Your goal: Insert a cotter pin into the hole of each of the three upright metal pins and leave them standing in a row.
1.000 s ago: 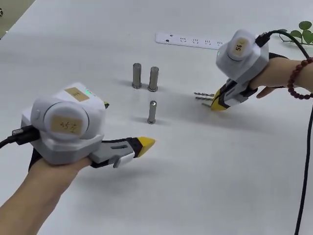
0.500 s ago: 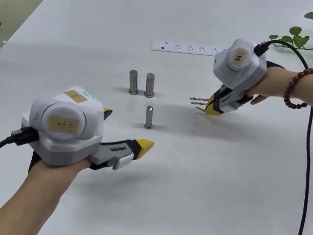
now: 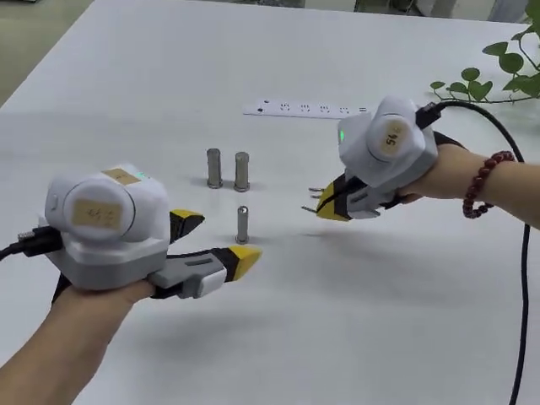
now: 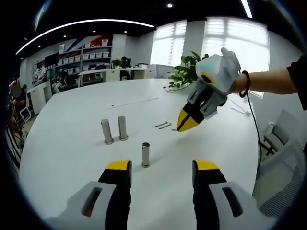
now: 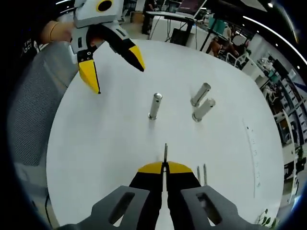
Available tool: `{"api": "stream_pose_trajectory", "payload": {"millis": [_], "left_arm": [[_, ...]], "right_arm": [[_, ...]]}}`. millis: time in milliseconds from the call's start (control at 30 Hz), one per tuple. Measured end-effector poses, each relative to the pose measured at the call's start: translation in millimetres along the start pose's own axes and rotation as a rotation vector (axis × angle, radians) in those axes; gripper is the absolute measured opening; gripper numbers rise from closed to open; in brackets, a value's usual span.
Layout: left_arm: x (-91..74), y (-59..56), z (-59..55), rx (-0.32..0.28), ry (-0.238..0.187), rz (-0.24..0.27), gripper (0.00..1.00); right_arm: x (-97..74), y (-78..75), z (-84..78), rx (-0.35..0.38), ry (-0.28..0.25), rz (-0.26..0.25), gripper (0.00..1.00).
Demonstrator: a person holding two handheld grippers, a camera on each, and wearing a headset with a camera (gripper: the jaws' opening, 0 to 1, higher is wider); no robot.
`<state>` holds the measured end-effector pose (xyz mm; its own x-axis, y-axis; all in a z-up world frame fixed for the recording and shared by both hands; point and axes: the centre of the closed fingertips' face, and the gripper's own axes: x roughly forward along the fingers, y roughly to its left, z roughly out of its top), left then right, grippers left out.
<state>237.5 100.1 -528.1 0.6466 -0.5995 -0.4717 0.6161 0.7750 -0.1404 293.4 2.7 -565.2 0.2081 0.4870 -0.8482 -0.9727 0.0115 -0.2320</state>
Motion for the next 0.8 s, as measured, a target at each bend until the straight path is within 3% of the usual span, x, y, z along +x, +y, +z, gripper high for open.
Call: {"api": "stream_pose_trajectory", "payload": {"millis": [67,267,400,600,800], "left_arm": [[1.6,-3.4,2.6,-0.001,0.002,-0.016,0.46],[5.8,-14.9,9.6,-0.002,-0.001,-0.063,0.37],[7.8,-21.1,13.0,-0.032,-0.007,-0.092,0.32],[9.2,-22.4,15.5,-0.068,0.002,-0.109,0.28],[9.5,-25.0,22.0,-0.098,-0.019,-0.133,0.21]], "right_arm": [[3.3,-2.0,2.5,-0.022,-0.021,-0.012,0.0],[-2.4,12.1,24.9,-0.081,-0.07,-0.022,0.0],[-8.3,23.0,39.3,-0.117,-0.096,-0.028,0.0],[-15.0,31.8,51.8,-0.184,-0.109,-0.039,0.0],[-23.1,33.0,66.2,-0.251,-0.132,-0.093,0.0]]}}
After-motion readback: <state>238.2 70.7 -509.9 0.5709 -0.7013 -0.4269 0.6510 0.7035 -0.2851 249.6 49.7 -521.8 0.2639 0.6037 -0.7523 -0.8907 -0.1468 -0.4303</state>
